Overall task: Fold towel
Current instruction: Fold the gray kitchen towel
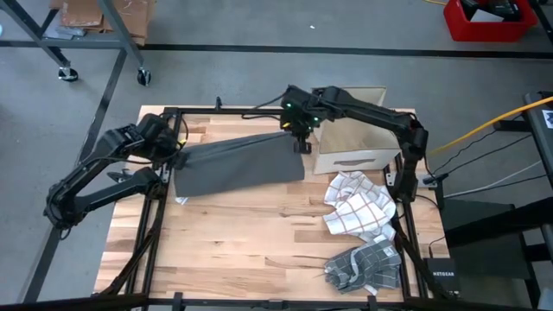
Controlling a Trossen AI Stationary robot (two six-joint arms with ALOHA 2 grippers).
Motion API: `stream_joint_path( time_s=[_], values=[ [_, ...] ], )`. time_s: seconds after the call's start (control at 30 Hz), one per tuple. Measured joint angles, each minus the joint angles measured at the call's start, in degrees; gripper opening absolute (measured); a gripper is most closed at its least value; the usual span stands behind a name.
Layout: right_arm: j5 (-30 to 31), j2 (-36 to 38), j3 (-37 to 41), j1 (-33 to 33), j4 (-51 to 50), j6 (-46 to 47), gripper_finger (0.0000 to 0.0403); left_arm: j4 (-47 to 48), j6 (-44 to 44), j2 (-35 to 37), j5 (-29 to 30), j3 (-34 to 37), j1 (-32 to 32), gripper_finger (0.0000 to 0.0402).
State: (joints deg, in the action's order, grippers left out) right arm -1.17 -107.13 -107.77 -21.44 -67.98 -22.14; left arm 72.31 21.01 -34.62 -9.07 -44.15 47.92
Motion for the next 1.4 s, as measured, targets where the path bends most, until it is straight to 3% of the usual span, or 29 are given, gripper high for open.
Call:
stream_joint_path(
  time_s=[0.37, 0.7, 1.0, 1.2, 1.4],
  values=[
    [3.62, -7.41, -0.02, -2.0, 7.79, -8.12, 0.0, -2.58, 4.2, 0.01, 12.07, 4.04, 0.01, 0.0],
    [9.96, -10.56, -0.02, -2.68, 8.81, -12.78, 0.0008, -14.32, 8.3, -0.02, 13.84, 12.48, 0.03, 0.0],
    [18.23, -11.21, 0.0, -2.77, 17.57, -14.29, 0.0009, -19.48, 14.11, -0.08, 16.9, 15.63, 0.06, 0.0002],
    [19.92, -11.21, 0.0, -2.84, 17.5, -14.39, 0.0026, -20.77, 13.32, -0.1, 19.98, 15.68, 0.07, 0.0041],
    [23.17, -11.21, 0.0, -2.97, 17.71, -14.4, 0.0091, -21.05, 17.37, -0.1, 27.61, 15.68, 0.09, 0.0107]
  ],
)
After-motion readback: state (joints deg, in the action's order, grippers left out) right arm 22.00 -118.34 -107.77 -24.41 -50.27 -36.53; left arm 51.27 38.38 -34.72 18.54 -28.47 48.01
